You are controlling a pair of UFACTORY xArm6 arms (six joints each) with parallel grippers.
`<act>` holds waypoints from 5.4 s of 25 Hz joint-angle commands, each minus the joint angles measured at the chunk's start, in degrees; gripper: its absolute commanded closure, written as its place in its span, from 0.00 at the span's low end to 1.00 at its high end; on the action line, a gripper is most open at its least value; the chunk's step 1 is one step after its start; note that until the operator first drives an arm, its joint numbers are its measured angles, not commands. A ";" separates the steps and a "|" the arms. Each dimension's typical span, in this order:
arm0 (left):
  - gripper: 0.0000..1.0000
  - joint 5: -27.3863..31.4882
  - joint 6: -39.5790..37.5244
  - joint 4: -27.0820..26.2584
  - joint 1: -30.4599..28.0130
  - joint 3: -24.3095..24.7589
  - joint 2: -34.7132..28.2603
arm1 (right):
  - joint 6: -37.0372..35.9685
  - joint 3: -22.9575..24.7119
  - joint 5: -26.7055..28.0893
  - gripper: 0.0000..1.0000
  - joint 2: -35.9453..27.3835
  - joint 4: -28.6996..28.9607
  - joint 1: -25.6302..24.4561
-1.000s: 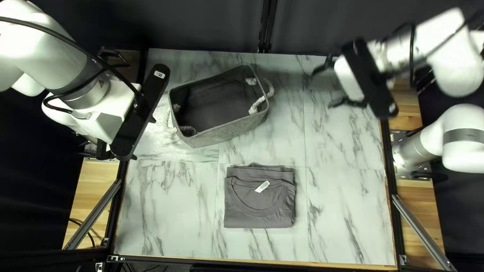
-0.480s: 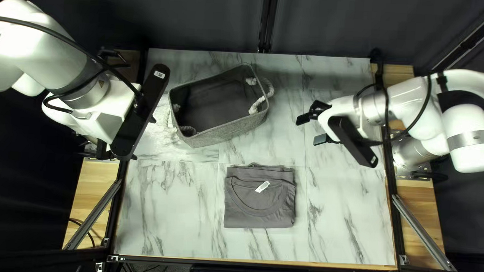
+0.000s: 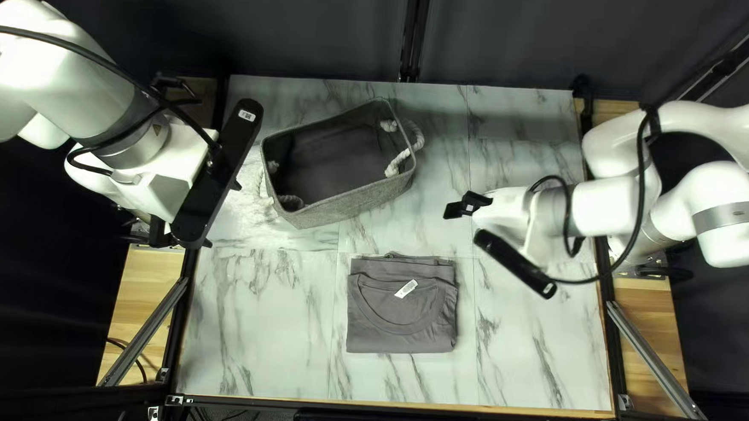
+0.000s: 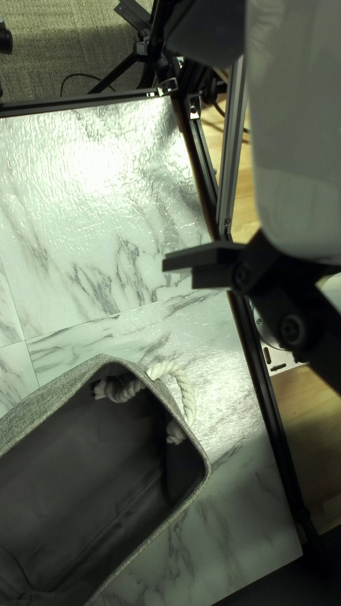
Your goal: Pick up a folded sweatshirt and place it into a fabric basket
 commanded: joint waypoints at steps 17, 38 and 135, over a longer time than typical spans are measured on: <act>0.00 0.00 0.00 0.00 0.00 0.00 0.00 | -19.66 -16.79 15.74 0.00 7.95 30.52 5.96; 0.00 0.00 0.00 0.00 0.00 0.00 0.00 | -18.44 -18.90 11.63 0.00 17.52 19.79 8.77; 0.00 0.00 0.00 0.00 0.00 0.00 0.00 | -10.41 -13.25 -4.18 1.00 33.57 -7.29 3.83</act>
